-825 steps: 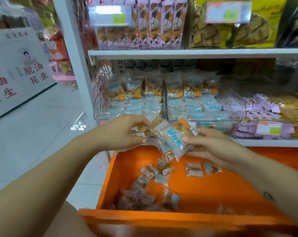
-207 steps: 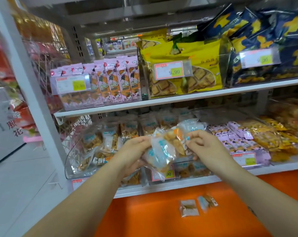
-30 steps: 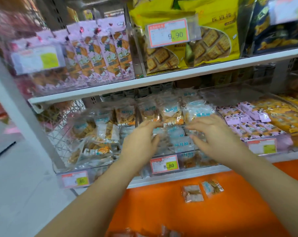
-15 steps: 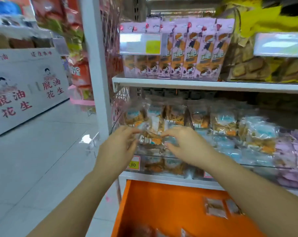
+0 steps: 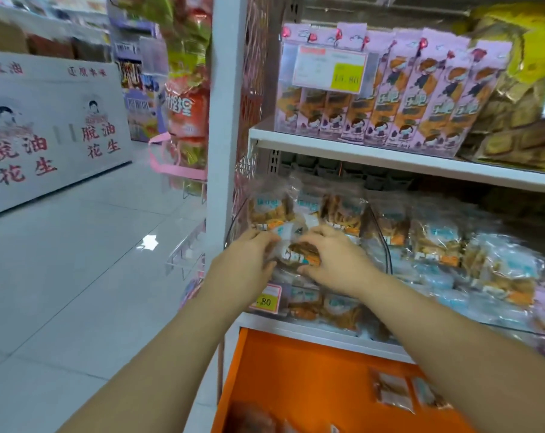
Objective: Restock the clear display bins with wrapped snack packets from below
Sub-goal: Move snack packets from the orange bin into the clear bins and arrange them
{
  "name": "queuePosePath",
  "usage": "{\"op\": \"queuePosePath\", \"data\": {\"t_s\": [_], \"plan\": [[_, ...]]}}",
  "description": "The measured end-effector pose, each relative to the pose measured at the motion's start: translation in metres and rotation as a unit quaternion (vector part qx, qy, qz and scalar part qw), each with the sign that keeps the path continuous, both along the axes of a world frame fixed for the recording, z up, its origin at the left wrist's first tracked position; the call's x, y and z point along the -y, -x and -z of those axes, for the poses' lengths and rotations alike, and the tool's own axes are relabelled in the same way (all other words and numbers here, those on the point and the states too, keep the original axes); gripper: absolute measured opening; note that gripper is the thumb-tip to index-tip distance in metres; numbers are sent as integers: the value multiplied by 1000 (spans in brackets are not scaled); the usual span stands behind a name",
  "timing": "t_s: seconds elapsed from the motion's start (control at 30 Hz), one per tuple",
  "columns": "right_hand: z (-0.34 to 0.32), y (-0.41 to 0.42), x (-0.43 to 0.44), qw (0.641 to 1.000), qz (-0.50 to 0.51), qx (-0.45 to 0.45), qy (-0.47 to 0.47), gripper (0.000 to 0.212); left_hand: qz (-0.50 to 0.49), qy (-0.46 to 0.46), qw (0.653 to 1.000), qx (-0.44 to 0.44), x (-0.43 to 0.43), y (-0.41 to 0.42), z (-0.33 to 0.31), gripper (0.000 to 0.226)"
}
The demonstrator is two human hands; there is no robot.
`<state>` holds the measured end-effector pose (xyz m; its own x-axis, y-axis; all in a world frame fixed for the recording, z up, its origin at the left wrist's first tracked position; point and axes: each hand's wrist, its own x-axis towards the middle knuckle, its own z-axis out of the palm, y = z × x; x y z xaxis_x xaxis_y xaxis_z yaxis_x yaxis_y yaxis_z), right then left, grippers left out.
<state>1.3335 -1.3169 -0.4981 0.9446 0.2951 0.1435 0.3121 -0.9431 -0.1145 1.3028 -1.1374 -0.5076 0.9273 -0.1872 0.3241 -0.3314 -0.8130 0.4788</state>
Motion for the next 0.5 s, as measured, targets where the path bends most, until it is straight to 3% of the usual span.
{"op": "queuePosePath", "data": {"t_s": [0.13, 0.33, 0.43, 0.5], "plan": [[1, 8, 5, 996, 1, 83, -34, 30, -1, 12, 1000, 6, -2, 1, 1, 40], [-26, 32, 24, 953, 13, 49, -298, 14, -9, 48, 999, 18, -9, 2, 1, 34], [-38, 45, 30, 902, 16, 33, -429, 13, -19, 132, 991, 4, -6, 9, -9, 21], [-43, 54, 28, 893, -1, 79, -444, 16, 5, 273, 959, -76, -3, 16, -19, 27]]}}
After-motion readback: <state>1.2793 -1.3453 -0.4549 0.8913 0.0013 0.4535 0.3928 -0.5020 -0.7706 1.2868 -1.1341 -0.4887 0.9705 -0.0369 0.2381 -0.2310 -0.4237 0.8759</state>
